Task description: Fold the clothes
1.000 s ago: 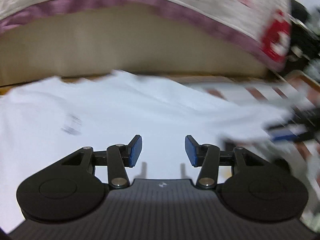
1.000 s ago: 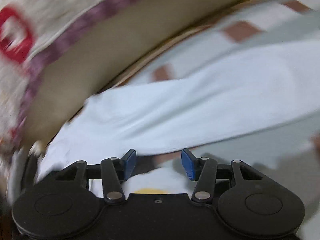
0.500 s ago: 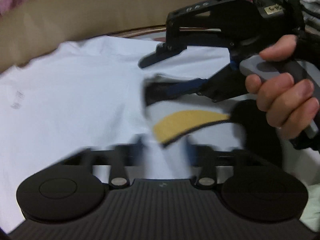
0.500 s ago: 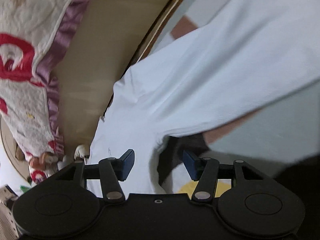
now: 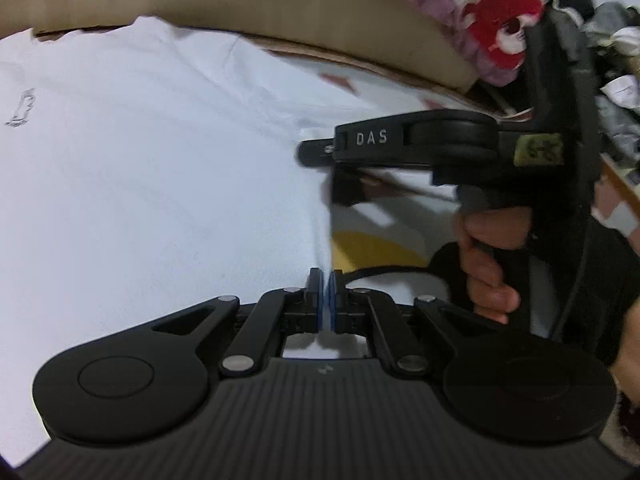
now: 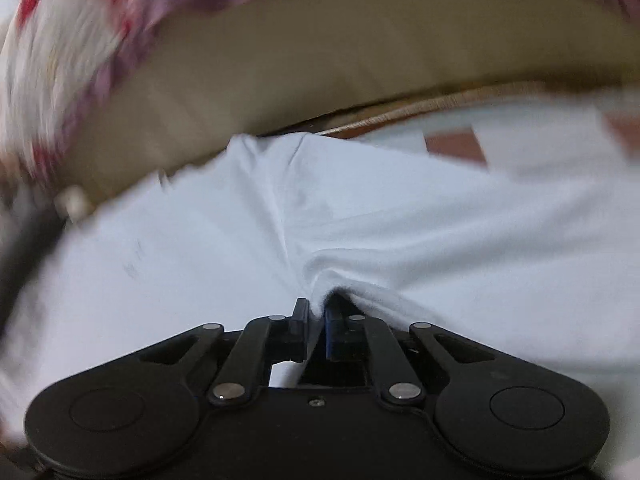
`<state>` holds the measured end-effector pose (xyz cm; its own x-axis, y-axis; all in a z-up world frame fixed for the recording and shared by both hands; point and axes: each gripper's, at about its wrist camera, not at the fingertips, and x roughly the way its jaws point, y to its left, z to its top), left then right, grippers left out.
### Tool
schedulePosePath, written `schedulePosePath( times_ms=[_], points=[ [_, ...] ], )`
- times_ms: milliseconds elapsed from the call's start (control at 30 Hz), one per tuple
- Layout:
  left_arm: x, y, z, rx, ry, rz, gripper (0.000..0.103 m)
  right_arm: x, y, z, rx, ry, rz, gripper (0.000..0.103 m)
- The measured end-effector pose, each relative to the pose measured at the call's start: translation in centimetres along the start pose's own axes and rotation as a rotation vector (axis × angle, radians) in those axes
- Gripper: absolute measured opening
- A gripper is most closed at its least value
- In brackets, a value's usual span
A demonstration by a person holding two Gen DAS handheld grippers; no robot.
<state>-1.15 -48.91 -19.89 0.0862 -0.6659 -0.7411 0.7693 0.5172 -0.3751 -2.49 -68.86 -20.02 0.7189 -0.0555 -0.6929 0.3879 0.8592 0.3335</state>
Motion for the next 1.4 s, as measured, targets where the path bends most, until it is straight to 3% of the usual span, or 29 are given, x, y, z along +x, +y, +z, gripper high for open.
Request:
schedulePosePath(
  times_ms=[67, 133, 200, 233, 367, 433, 467, 500, 700, 867, 1000, 1133, 1200, 1333, 1400],
  points=[
    [-0.4, 0.1, 0.0, -0.010, 0.020, 0.014, 0.008, 0.1, 1.1, -0.1, -0.088, 0.010, -0.073, 0.008],
    [-0.9, 0.0, 0.1, -0.013, 0.041, 0.018, 0.019, 0.1, 1.6, -0.1, -0.143, 0.001, -0.122, 0.008],
    [-1.6, 0.0, 0.1, 0.004, 0.045, 0.056, 0.040, -0.3, 1.4, -0.1, -0.166, 0.003, -0.160, 0.013],
    [-1.9, 0.0, 0.2, 0.012, 0.046, 0.076, 0.042, -0.6, 1.0, -0.1, -0.153, 0.004, -0.190, 0.014],
    [-2.4, 0.6, 0.9, 0.029, 0.043, 0.169, 0.044, -2.1, -1.5, -0.4, -0.060, 0.031, -0.305, 0.001],
    [-2.3, 0.9, 0.8, 0.000, 0.050, 0.205, 0.044, -3.5, -2.9, -0.4, 0.032, 0.013, -0.297, 0.007],
    [-2.2, 1.1, 0.8, -0.014, 0.056, 0.218, 0.044, -4.2, -3.0, -0.4, 0.052, 0.002, -0.284, 0.017],
    [-2.3, 1.3, 0.7, -0.026, 0.060, 0.228, 0.044, -4.7, -3.0, -0.3, 0.063, -0.008, -0.271, 0.017],
    [-2.6, 0.7, 1.3, 0.012, 0.080, 0.295, 0.048, -5.1, -0.6, -0.6, -0.030, -0.027, -0.223, 0.028],
    [-3.1, 1.1, 4.2, 0.126, 0.110, 0.331, 0.049, -5.4, 1.1, -0.7, -0.076, -0.044, -0.177, 0.038],
    [-5.2, 2.0, 8.6, 0.190, 0.123, 0.373, 0.049, -6.7, 1.0, -0.3, 0.080, -0.107, -0.073, 0.039],
    [-9.8, 4.2, 13.6, 0.147, 0.117, 0.362, 0.049, -7.9, 1.6, -0.9, 0.304, -0.176, 0.008, 0.046],
    [-12.1, 5.2, 14.7, 0.159, 0.153, 0.423, 0.050, -7.8, 2.5, -1.5, 0.361, -0.185, 0.048, 0.051],
    [-16.6, 7.2, 16.7, 0.173, 0.242, 0.535, 0.054, -5.5, 6.2, -1.0, 0.135, -0.109, 0.051, 0.052],
    [-19.0, 7.9, 17.0, 0.147, 0.284, 0.573, 0.055, -4.6, 7.8, -1.3, 0.009, -0.108, -0.031, 0.055]
  ],
)
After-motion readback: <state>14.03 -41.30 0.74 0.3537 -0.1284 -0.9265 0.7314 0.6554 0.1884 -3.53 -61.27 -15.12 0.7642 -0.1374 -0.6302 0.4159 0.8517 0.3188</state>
